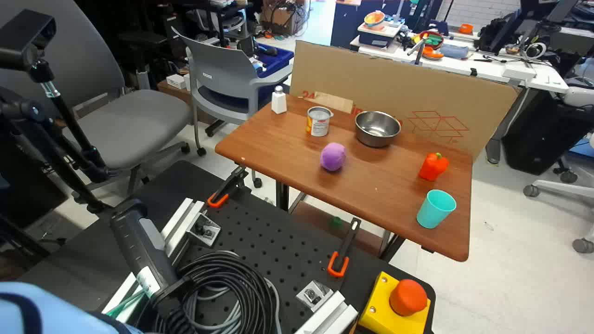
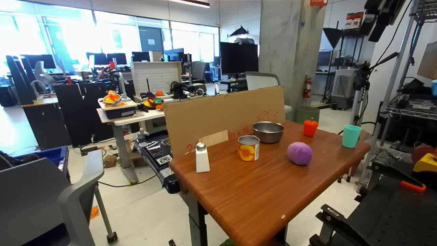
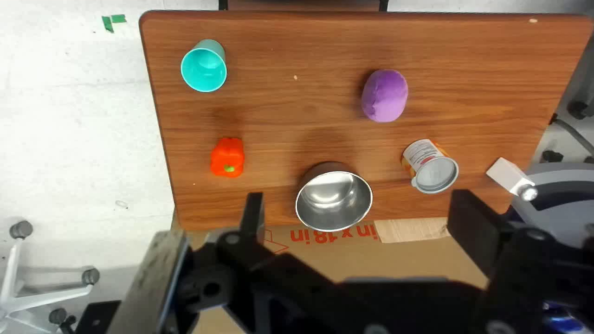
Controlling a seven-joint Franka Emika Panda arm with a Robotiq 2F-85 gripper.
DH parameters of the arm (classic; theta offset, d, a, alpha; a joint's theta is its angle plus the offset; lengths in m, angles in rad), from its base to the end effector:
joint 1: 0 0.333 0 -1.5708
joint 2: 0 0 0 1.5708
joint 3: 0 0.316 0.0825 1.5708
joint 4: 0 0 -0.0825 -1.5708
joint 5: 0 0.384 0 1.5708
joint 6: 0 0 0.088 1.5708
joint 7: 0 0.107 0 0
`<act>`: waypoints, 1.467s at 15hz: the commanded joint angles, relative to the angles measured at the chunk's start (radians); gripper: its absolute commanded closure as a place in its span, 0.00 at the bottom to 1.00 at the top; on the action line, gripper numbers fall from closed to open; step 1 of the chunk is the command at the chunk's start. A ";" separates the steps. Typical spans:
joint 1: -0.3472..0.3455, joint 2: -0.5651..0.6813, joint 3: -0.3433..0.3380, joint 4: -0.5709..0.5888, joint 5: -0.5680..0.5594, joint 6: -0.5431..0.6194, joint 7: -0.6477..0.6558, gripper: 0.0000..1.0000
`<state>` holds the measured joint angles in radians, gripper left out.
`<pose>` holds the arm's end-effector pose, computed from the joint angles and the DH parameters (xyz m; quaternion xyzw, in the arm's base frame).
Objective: Put the blue object inside the silver pot
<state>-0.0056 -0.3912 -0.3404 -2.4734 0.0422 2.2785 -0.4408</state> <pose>0.4138 -0.1519 0.4431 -0.9921 -0.0411 -0.1106 0.0425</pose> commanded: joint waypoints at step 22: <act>-0.143 0.301 0.073 -0.033 -0.194 0.161 0.045 0.00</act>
<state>-0.1331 -0.1853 -0.2764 -2.5187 -0.1503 2.3673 -0.3590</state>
